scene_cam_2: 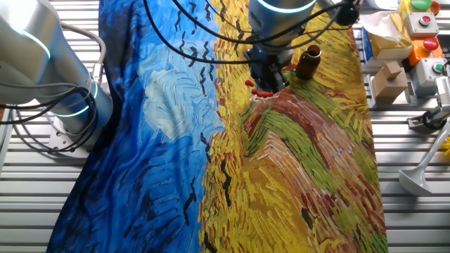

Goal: Transfer liquid using a dropper

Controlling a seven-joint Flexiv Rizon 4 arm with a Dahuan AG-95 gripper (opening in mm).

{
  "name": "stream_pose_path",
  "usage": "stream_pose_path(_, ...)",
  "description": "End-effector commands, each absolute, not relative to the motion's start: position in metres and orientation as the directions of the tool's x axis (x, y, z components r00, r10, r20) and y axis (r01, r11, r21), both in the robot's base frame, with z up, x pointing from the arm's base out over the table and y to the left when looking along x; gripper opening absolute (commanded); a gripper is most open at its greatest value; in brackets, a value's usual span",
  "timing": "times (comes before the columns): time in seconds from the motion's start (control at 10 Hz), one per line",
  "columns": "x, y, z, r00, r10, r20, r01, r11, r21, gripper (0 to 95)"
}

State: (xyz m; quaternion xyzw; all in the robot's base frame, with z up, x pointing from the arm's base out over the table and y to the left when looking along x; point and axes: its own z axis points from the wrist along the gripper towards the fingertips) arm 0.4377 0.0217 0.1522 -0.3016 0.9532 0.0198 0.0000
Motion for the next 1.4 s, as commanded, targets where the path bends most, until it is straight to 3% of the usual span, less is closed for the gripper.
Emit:
stream_pose_path(0.1,0.429,0.028,0.154,-0.844,-0.536,-0.016,-0.536,0.843,0.043,19.0)
stream_pose_path(0.4,0.418,0.029,0.151,-0.856,-0.516,-0.025,-0.516,0.855,0.055,19.0)
stream_pose_path(0.5,0.417,0.029,0.150,-0.864,-0.503,-0.028,-0.504,0.862,0.061,38.0)
stream_pose_path(1.4,0.408,0.050,0.142,-0.907,-0.419,-0.032,-0.421,0.904,0.073,38.0)
